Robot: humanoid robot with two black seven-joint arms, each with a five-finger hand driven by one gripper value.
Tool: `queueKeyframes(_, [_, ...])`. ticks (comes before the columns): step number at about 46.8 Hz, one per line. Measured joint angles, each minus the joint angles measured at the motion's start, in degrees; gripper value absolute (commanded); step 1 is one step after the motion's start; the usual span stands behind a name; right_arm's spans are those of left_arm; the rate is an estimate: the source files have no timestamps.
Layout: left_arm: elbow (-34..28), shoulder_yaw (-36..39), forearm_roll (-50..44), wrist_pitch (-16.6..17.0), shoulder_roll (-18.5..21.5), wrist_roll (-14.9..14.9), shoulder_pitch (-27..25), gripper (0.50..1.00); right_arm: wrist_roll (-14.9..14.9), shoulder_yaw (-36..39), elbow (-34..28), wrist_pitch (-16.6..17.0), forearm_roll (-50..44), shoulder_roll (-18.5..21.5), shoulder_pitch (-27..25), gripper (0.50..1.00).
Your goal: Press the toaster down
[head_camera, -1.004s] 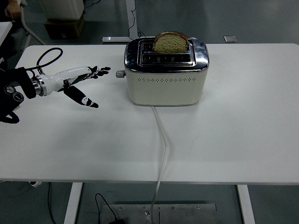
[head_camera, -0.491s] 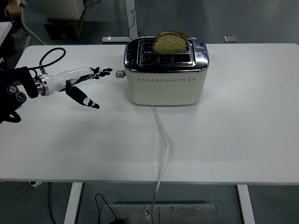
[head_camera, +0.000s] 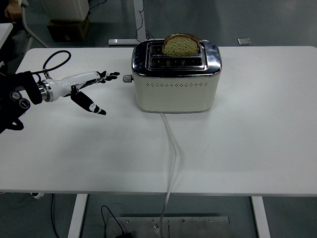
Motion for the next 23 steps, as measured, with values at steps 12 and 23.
queueKeyframes(12, [0.02,0.49,-0.10,0.12,-0.79,0.00,-0.20,1.000,0.00,0.00,0.00,0.00,0.00,0.00,0.00,0.998])
queueKeyframes(23, [0.09,0.52,-0.23,0.12,-1.22,0.00,-0.21,1.000,0.00,0.00,0.00,0.00,0.00,0.00,-0.01,0.998])
